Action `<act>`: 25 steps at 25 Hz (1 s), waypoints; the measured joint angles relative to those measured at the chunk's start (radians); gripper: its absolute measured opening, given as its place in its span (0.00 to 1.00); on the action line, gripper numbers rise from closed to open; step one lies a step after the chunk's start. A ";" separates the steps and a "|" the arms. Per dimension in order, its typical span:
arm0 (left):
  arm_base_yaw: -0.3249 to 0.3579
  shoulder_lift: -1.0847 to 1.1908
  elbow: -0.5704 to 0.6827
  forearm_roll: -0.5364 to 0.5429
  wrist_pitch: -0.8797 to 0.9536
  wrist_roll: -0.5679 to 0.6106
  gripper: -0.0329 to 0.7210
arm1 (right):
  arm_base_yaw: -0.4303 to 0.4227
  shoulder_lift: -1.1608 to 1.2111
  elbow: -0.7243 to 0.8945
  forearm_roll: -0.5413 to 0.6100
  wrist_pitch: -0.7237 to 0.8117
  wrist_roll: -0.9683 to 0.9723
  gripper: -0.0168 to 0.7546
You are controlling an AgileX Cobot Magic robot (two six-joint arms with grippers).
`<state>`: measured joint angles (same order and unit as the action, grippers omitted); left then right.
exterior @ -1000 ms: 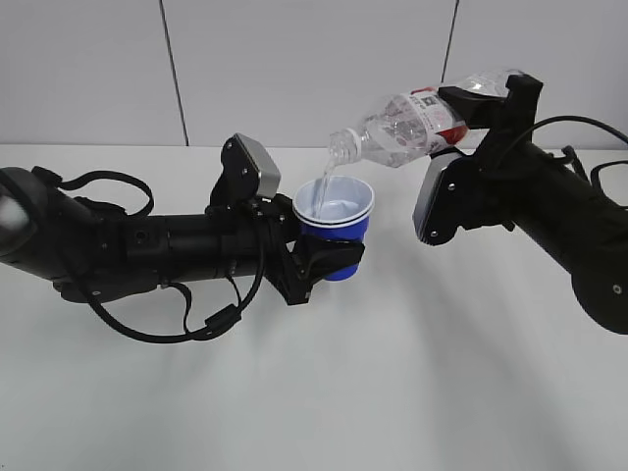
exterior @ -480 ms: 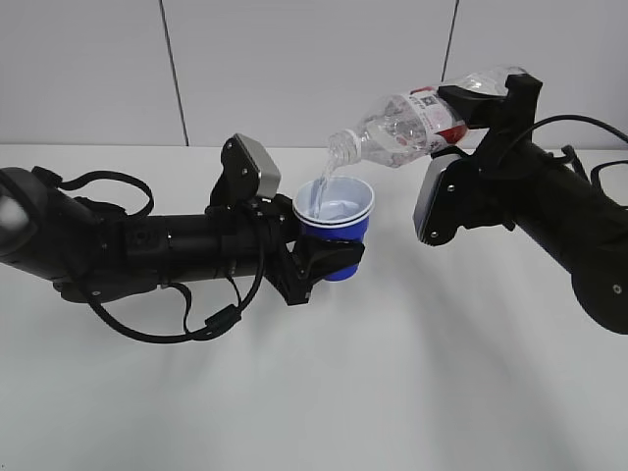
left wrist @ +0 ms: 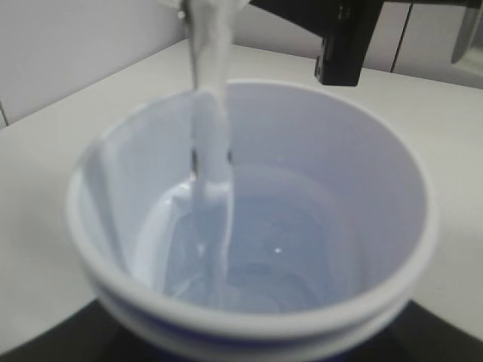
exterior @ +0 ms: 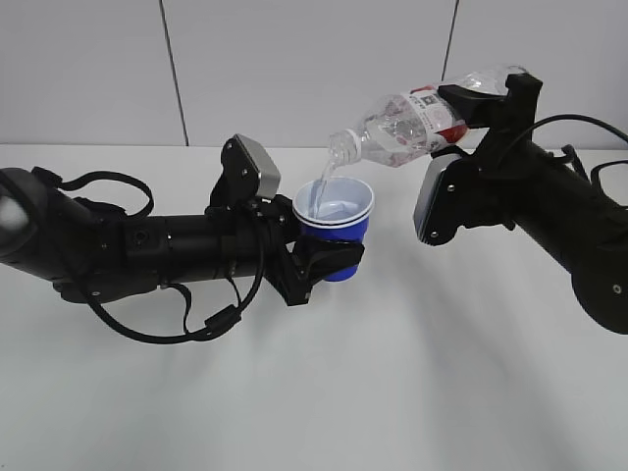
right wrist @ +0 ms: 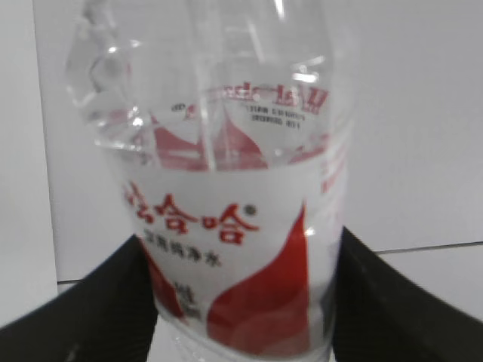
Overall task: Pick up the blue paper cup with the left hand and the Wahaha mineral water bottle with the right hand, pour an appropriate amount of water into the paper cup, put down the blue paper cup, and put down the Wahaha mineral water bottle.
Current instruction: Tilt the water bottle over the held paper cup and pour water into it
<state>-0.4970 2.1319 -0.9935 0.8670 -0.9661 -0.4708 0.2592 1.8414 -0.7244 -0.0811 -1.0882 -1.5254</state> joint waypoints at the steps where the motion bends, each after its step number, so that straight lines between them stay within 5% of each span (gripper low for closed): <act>1: 0.000 0.000 0.000 0.000 0.000 0.000 0.61 | 0.000 0.000 0.000 0.000 0.000 0.000 0.61; 25: 0.000 0.000 0.000 0.000 0.000 0.000 0.61 | 0.000 0.000 0.000 0.004 -0.001 0.000 0.61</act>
<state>-0.4970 2.1319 -0.9935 0.8670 -0.9661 -0.4708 0.2592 1.8414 -0.7244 -0.0775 -1.0889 -1.5254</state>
